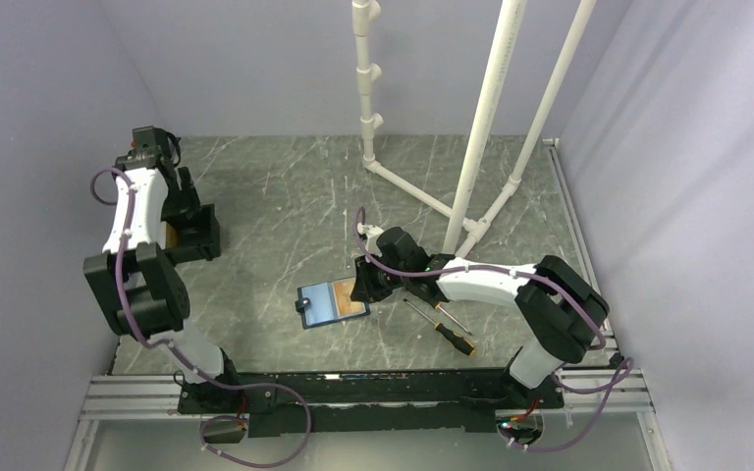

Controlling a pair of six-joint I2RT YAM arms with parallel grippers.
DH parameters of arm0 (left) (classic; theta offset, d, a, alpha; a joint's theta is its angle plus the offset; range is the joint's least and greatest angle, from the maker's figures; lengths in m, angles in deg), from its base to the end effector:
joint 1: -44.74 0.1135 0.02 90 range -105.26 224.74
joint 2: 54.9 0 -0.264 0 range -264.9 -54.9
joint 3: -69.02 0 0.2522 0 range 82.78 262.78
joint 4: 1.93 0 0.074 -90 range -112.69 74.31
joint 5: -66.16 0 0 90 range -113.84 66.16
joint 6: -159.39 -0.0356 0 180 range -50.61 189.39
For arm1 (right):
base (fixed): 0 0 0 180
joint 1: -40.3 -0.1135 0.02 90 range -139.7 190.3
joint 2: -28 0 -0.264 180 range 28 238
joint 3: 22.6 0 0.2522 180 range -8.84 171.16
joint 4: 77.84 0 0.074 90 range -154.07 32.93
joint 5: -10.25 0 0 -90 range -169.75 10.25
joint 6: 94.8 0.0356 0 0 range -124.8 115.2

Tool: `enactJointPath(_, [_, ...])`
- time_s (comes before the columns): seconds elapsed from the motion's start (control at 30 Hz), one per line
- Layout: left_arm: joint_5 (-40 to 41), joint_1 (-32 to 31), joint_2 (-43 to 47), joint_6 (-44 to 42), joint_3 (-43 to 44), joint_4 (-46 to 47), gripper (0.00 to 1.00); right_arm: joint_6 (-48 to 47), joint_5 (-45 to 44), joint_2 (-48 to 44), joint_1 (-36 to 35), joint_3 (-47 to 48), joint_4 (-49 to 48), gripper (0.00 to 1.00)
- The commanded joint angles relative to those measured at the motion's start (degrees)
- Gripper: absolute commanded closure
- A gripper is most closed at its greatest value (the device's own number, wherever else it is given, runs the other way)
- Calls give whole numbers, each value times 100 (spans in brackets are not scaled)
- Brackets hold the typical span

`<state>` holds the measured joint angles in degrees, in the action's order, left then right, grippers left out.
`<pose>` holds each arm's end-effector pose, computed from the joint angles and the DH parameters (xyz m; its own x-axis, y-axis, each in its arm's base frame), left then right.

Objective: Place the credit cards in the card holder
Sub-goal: Pick up the credit card from the storage box.

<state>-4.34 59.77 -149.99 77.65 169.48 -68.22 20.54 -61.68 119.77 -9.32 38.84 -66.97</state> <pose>0.3318 0.1014 0.3061 -0.7777 -0.3490 -0.5229 -0.5182 0.8268 0.2189 0.2034 0.2562 0.1790 -0.7603 -0.2660 -0.5926 -0.6085 0.6107 0.5067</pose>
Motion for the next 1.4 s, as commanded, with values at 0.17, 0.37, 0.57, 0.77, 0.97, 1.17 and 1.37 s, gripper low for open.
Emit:
enactJointPath(0.17, [275, 448, -1203, -932, 530, 327, 6, 106, 250, -308, 27, -136, -423, 81])
enactJointPath(0.37, [589, 510, -1958, -865, 664, 348, 14, 86, 215, -344, 32, -136, -396, 81])
enactJointPath(0.57, [728, 527, -2181, -861, 686, 386, 20, 119, 280, -250, 54, -127, -430, 81])
enactJointPath(0.77, [888, 570, -2259, -862, 732, 403, 30, 120, 301, -178, 71, -110, -432, 81])
enactJointPath(0.97, [1009, 597, -2373, -860, 872, 358, 40, 129, 336, -143, 85, -110, -457, 81])
enactJointPath(1.17, [936, 596, -2343, -861, 980, 262, 47, 138, 346, -111, 93, -101, -457, 81])
enactJointPath(1.37, [839, 595, -2240, -860, 928, 268, 52, 153, 371, -114, 93, -118, -486, 81])
